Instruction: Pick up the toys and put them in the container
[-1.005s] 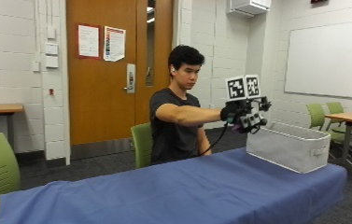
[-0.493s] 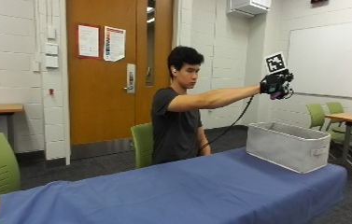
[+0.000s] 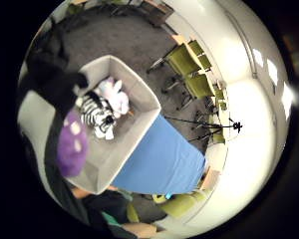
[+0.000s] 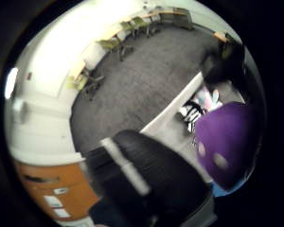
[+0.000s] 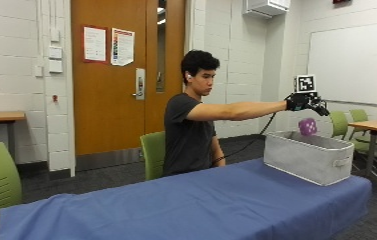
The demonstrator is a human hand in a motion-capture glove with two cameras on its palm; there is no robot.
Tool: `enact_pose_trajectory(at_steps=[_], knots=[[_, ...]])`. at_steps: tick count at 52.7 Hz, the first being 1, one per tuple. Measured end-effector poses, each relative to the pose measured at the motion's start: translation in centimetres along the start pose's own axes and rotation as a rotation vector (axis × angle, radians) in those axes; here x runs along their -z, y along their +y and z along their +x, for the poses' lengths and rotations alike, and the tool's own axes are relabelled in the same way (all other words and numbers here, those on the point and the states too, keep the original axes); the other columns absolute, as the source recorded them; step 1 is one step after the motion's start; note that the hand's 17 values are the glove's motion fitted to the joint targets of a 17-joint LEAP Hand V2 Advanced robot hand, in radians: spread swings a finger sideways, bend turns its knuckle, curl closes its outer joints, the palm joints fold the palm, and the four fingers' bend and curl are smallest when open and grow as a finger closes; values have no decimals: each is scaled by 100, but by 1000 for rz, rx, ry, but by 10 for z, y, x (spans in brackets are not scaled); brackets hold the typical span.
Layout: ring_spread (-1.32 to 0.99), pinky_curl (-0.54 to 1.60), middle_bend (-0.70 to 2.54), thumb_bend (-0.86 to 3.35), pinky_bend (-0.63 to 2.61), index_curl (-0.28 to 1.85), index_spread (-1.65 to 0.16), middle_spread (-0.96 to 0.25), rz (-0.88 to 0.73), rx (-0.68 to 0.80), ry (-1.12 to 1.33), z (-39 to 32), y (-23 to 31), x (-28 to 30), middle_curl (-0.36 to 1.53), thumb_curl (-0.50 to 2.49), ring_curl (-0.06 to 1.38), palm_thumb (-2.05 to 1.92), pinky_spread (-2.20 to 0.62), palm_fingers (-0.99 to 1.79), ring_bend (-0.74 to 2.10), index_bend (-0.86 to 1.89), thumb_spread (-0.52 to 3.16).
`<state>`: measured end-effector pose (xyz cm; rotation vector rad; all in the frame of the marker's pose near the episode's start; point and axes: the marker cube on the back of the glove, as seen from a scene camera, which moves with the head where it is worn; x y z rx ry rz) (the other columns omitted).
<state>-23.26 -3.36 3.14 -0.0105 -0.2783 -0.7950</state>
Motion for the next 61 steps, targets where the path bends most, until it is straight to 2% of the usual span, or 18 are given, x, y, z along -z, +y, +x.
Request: enact_pose_trajectory(at_steps=[3,4,7,8,9,12,16,19,23,30,35,37,40,42,54,61], knots=[[-31,54,89,-4,108,86,-22,-22,-24,-121,93,21,1,-6,52,10,47,-26,-35,10,113,64,129],[-30,55,86,-7,111,85,-23,-21,-22,-163,84,25,1,-5,51,10,48,-25,-33,4,113,59,125],[-30,51,78,-12,113,74,-27,-20,-26,-210,60,33,6,-2,46,8,39,-24,-26,-9,98,44,117],[-30,50,76,-12,113,71,-28,-20,-35,-208,85,38,10,-2,45,8,37,-23,-25,-1,97,43,115],[-29,48,72,-13,112,67,-29,-20,-47,-211,123,45,14,-2,43,8,34,-24,-23,-10,90,39,113],[-28,45,65,-14,108,62,-32,-19,-74,-250,194,58,24,0,41,6,29,-23,-18,-12,81,35,109],[-27,42,58,-12,103,57,-33,-18,-56,-302,216,26,25,-7,39,6,25,-18,-13,-17,71,29,110],[-27,41,53,-8,99,56,-33,-18,-51,-265,249,13,38,-9,38,5,24,-13,-11,-15,65,26,115],[-26,39,48,-5,95,54,-34,-17,-31,-257,270,36,67,-2,37,5,22,-9,-9,-12,59,22,125],[-26,37,41,-4,90,52,-34,-17,-6,-346,293,79,127,14,36,6,21,-7,-7,-7,52,18,136],[-26,35,37,-4,88,51,-34,-17,-2,-318,362,108,169,19,35,7,21,-7,-6,-5,48,18,139],[-26,35,36,-4,86,51,-34,-17,8,-358,346,118,183,21,35,7,21,-7,-6,-4,47,19,140],[-26,34,34,-5,84,51,-35,-16,27,-521,352,137,198,23,35,7,21,-8,-5,-2,45,21,140],[-26,34,33,-5,83,51,-35,-16,32,-578,361,147,209,24,35,7,21,-8,-5,-1,44,21,140],[-27,32,29,-6,78,51,-35,-16,40,-698,340,187,268,16,36,7,21,-10,-4,3,38,22,136],[-27,32,28,-6,75,51,-36,-16,29,-739,312,199,284,10,37,7,22,-10,-4,4,36,21,134]])
